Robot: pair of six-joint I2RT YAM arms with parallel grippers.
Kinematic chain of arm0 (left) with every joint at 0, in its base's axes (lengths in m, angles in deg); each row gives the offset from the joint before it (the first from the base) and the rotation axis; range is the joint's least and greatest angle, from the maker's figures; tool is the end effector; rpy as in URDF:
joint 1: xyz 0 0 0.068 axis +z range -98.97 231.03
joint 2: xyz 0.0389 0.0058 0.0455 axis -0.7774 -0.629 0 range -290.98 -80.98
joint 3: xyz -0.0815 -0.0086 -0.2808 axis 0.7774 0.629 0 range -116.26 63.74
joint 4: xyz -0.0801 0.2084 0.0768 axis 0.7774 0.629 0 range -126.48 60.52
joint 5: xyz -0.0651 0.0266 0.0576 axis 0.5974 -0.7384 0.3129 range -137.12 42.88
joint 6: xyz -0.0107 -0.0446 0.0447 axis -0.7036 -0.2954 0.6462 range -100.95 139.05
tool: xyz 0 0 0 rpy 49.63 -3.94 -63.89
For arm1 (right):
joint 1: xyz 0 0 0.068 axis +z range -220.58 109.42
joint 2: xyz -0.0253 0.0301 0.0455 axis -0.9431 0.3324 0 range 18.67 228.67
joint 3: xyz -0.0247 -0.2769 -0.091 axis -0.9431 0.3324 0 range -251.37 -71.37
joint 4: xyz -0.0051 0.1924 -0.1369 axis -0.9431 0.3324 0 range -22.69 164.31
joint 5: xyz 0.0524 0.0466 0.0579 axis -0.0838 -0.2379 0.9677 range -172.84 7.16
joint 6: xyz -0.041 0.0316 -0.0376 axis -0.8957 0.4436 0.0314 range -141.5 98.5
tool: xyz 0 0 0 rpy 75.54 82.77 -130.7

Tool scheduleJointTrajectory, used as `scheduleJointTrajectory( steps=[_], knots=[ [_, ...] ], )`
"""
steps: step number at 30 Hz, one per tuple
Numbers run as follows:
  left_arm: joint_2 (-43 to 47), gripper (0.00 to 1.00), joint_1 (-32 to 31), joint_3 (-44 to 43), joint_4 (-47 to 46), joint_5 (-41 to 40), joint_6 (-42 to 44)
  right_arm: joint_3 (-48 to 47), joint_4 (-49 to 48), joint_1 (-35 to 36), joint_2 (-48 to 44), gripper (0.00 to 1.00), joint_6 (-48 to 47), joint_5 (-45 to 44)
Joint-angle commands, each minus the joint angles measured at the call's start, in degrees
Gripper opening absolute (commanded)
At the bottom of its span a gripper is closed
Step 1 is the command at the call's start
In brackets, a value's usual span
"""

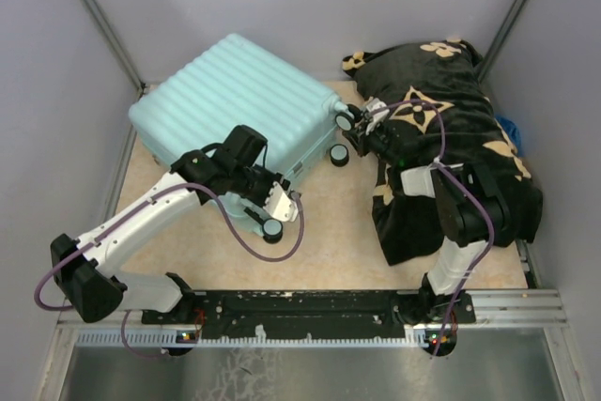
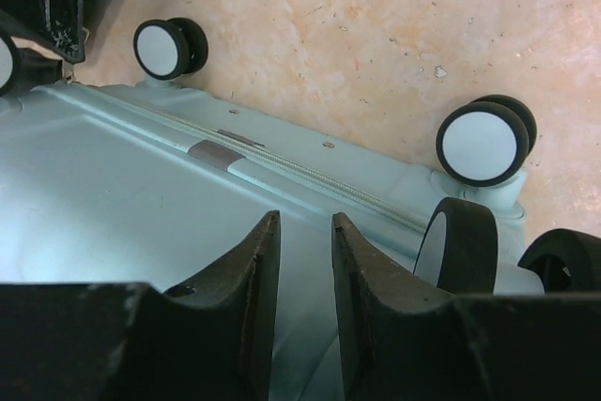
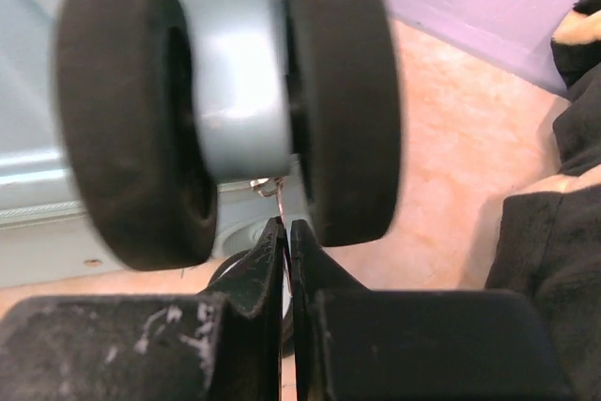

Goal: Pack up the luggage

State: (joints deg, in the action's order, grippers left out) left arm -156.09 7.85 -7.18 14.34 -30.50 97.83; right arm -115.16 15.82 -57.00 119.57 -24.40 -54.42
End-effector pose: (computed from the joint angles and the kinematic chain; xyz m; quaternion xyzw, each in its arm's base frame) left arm 0.1639 -0.1732 0.3326 0.8463 0.4198 -0.0404 0.3253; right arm 0.3439 0.1073 0.2309 -0.2661 0.6872 0.2417 0.6313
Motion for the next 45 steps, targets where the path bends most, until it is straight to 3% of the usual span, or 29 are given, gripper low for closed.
scheduleJointTrajectory(
  steps=[1,11,21,25,30,31,33,34,38,45],
  knots=[
    [-0.1,0.35,1.7,2.5,20.9,0.4,2.6,-7.2,-7.0,-5.2,3.0,0.0,-2.1,-6.0],
    [-1.8,0.33,1.7,1.9,25.6,1.9,6.5,-22.9,-6.0,-7.7,13.9,0.0,3.3,6.2],
    [-2.1,0.32,1.7,3.3,25.6,2.1,8.1,-35.1,-8.2,-3.9,23.4,0.0,9.7,19.0],
    [-2.3,0.32,2.3,2.1,23.7,3.0,5.5,-37.6,-9.1,-2.0,25.4,0.0,12.2,17.7],
    [-3.0,0.42,9.1,-6.4,16.1,12.4,-4.9,-37.8,-9.6,0.2,26.4,0.0,16.3,16.9],
    [-3.2,0.45,10.6,-8.1,14.5,14.0,-7.1,-37.8,-9.6,0.5,26.4,0.03,16.7,17.0],
    [-2.6,0.6,13.5,-10.5,10.1,16.4,-12.4,-38.1,-9.1,0.7,26.2,0.19,17.3,17.0],
    [-2.0,0.67,14.9,-11.1,7.3,17.1,-15.1,-38.4,-8.7,0.7,25.9,0.23,17.5,17.0],
    [1.7,0.89,20.3,-10.5,-5.3,15.9,-29.2,-38.8,-7.1,0.2,24.1,0.46,17.6,17.6],
    [3.2,0.97,39.2,-11.0,-17.8,17.2,-56.6,-39.1,-5.3,0.2,23.1,0.76,14.7,18.9]
  ],
)
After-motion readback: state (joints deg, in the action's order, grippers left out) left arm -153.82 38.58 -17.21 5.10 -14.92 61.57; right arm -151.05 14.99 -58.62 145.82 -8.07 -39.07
